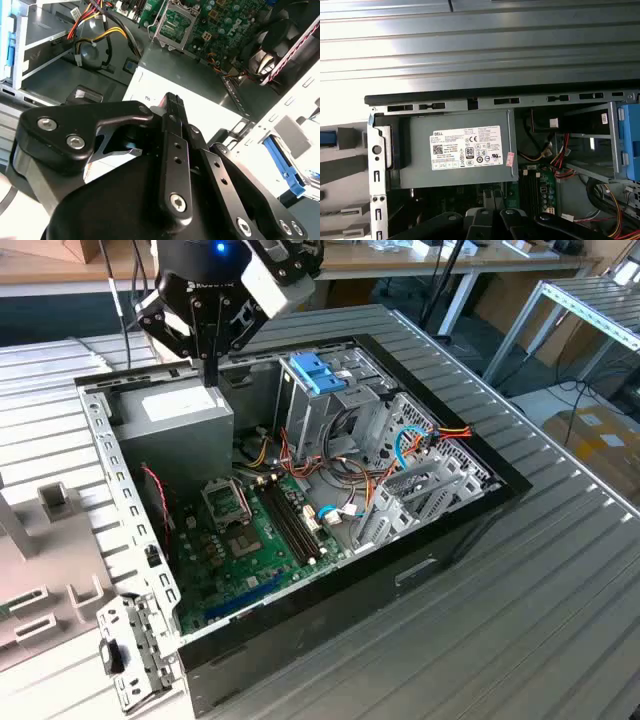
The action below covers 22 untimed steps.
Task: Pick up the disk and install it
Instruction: 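Reach for the disk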
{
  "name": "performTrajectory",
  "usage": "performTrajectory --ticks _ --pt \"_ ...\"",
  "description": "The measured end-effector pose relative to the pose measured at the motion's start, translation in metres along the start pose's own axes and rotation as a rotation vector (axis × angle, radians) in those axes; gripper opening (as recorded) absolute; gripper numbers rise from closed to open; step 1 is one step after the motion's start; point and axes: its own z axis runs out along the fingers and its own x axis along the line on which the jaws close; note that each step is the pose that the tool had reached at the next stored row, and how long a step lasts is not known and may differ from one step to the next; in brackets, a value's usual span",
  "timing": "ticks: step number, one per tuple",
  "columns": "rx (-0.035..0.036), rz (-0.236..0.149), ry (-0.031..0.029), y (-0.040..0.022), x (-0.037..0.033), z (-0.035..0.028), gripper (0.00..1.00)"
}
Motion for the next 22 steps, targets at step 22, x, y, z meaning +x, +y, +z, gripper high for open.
performTrajectory --ticks 22 --pt "0.0000 0.000 0.0000 -0.0003 0.0043 -0.0001 0.11"
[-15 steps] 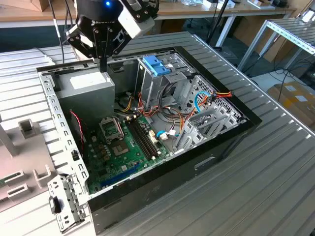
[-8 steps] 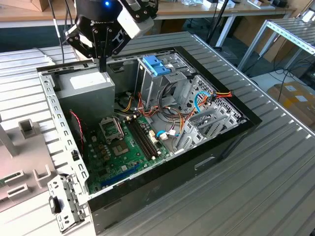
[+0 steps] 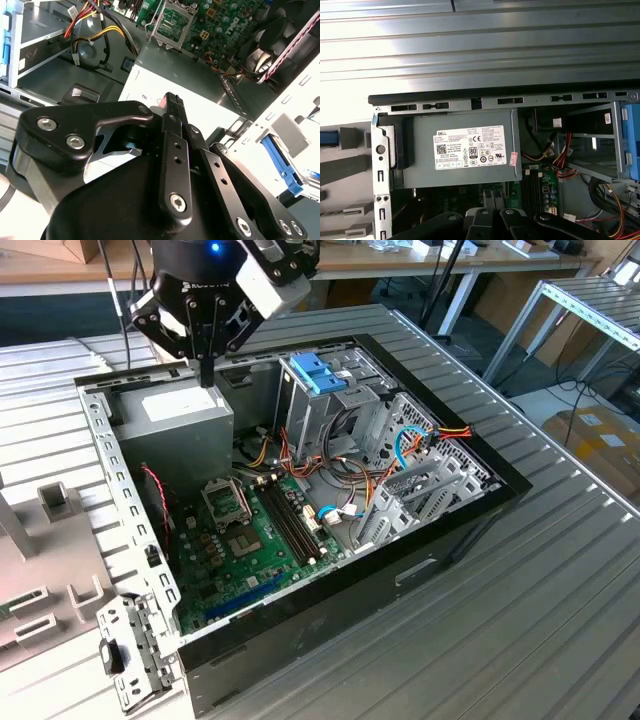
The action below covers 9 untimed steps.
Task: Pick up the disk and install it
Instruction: 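Reach for the disk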
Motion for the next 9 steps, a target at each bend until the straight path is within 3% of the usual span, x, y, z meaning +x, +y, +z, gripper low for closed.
performTrajectory --ticks 9 --pt "0.0000 0.000 0.0000 -0.0004 0.0048 -0.0001 0.11"
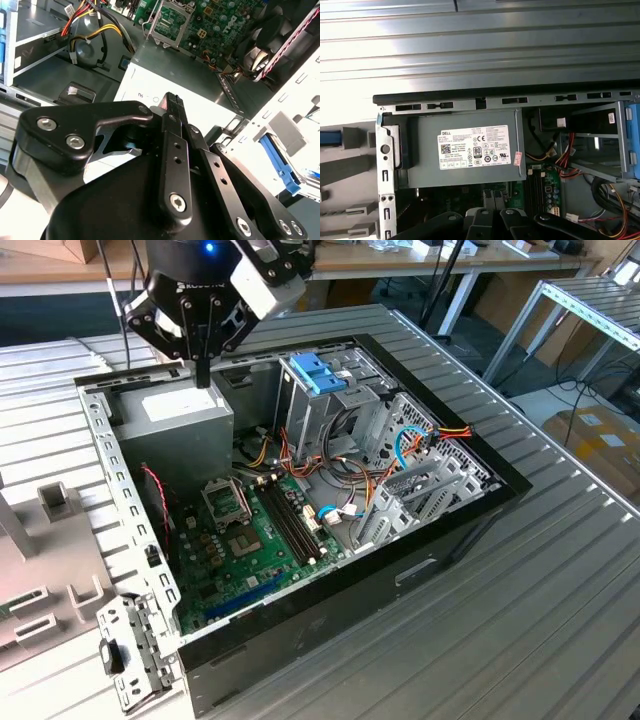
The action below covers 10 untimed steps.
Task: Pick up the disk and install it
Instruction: 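Reach for the disk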
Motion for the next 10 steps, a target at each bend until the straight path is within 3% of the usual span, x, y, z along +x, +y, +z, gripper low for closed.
performTrajectory --ticks 10 --pt "0.0000 0.000 0.0000 -0.0006 0.0077 -0.0002 0.11"
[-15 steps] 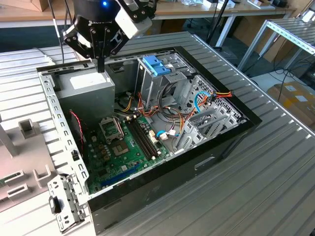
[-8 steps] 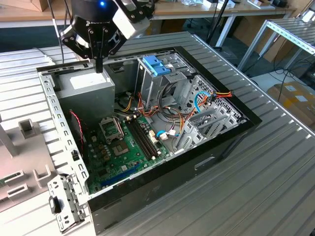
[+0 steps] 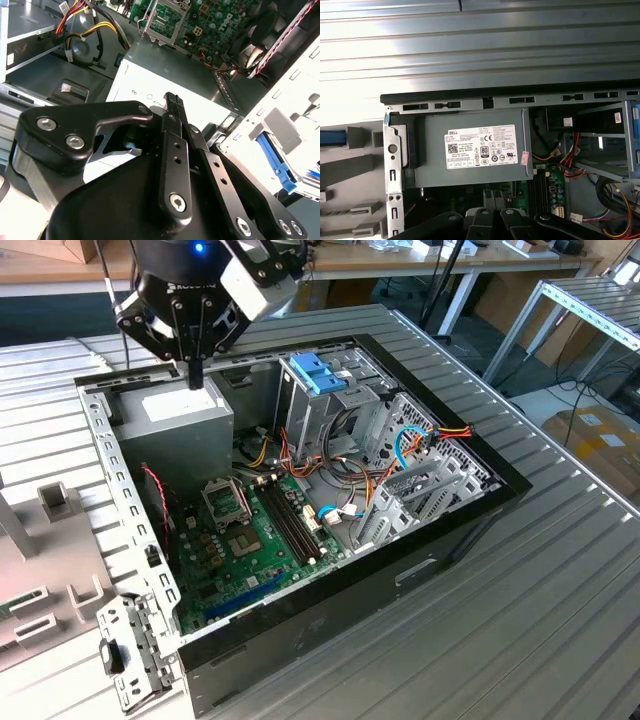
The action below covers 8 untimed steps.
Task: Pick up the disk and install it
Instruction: 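Reach for the disk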
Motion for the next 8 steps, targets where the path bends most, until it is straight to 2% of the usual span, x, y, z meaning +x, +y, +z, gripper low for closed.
performTrajectory --ticks 8 --pt "0.0000 0.000 0.0000 -0.0005 0.0065 -0.0002 0.11"
